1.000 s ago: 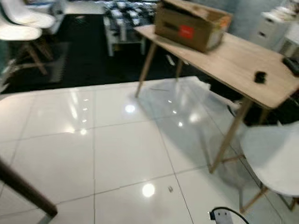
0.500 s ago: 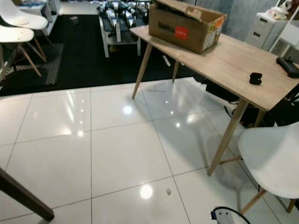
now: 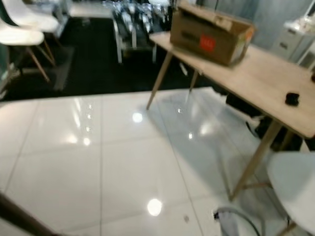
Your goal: Picking trash to rubbish bin
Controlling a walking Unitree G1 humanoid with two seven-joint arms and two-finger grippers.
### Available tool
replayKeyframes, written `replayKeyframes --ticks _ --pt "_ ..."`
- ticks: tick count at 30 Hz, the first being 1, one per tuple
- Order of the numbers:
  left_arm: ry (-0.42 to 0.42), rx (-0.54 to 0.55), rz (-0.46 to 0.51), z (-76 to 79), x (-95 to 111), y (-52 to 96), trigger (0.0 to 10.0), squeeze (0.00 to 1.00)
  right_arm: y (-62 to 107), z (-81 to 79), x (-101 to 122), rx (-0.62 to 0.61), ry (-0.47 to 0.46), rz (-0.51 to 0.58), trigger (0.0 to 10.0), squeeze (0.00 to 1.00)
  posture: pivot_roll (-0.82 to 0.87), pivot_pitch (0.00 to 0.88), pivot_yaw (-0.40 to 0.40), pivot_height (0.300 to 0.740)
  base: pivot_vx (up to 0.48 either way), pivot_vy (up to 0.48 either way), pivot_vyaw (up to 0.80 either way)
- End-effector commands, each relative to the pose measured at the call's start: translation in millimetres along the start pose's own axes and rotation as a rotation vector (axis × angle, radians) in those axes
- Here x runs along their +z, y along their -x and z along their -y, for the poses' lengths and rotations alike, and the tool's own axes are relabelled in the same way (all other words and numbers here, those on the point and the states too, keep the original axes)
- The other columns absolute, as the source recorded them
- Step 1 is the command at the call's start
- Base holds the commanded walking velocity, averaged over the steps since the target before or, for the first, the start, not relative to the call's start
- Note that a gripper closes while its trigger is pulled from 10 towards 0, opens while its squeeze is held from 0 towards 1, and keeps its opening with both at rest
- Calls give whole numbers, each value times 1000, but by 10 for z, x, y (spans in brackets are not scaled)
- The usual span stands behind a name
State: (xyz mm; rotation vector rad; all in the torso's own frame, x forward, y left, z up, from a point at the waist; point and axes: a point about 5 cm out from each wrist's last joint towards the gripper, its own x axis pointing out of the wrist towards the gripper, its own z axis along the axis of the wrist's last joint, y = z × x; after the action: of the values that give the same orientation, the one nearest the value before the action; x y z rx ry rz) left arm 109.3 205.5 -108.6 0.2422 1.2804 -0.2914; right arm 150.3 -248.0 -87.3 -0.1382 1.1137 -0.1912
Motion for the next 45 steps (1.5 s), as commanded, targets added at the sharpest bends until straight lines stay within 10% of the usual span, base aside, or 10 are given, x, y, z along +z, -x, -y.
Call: replayKeyframes --ticks 1,45 --pt "4 -34 50 97 127 -25 10000 0 7 31 -76 -11 -11 -29 10000 0 47 73 -50 740 330 0 -800" --pt "-21 -38 42 93 105 -23 10000 0 4 0 -47 -2 -24 -12 10000 0 33 74 -43 740 330 0 -216"
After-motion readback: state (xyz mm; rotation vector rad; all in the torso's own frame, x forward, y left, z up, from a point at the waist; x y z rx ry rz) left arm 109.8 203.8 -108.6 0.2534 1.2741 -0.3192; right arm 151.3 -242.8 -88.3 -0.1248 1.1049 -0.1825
